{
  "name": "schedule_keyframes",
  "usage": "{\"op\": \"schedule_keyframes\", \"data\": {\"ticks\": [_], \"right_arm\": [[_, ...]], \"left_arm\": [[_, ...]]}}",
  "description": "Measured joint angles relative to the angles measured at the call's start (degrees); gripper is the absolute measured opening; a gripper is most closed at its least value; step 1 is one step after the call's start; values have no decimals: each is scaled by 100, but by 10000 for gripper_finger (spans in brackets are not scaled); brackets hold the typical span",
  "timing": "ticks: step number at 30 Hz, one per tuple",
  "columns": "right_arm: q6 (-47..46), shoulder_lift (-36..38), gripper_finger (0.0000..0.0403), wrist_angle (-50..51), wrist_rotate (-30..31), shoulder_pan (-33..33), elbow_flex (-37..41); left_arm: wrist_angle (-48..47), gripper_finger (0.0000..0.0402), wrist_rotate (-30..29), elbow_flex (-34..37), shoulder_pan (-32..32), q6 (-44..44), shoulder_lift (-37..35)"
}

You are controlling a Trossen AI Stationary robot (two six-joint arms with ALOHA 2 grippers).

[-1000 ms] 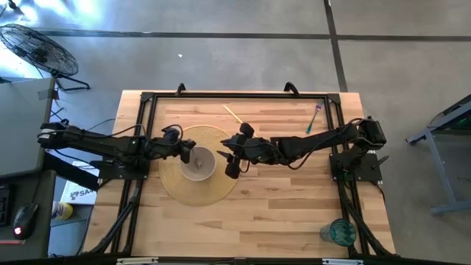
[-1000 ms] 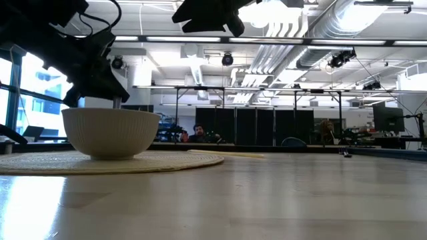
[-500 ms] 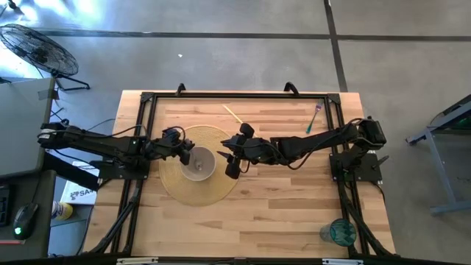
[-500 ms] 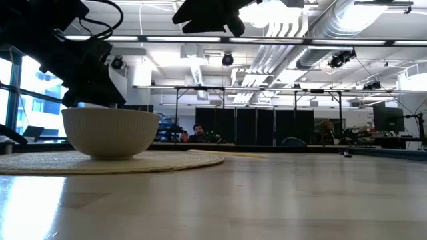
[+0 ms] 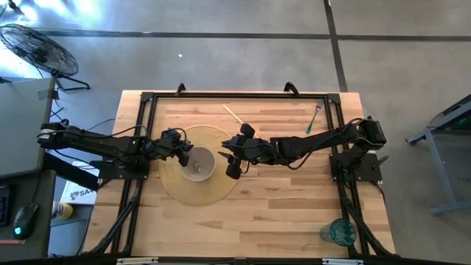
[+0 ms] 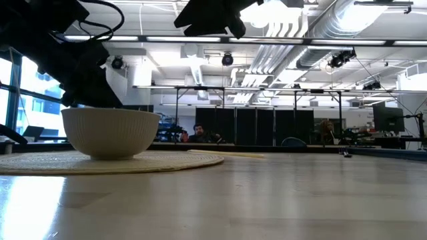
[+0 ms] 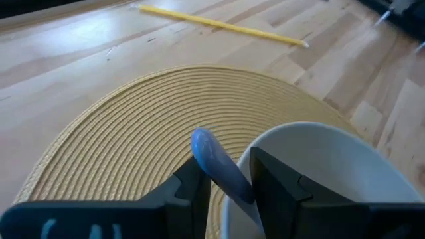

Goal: Pick & Place Utensil
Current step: Put the violet spoon into the white bowl

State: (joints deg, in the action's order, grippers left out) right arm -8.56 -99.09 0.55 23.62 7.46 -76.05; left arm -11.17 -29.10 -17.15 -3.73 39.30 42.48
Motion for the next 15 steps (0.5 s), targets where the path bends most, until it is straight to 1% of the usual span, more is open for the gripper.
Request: {"op": "schedule_keyframes", "data": {"ticks": [4, 10, 15], "right_arm": [[0, 0, 169, 9, 0, 0, 0], [2, 0, 169, 7, 0, 0, 0], [-171, 0, 169, 9, 8, 1, 0]], "left_arm": [[-101, 111, 3, -9, -2, 12, 0], [-211, 170, 47, -216, -2, -112, 5], [-807, 204, 339, -658, -2, -213, 2]]}}
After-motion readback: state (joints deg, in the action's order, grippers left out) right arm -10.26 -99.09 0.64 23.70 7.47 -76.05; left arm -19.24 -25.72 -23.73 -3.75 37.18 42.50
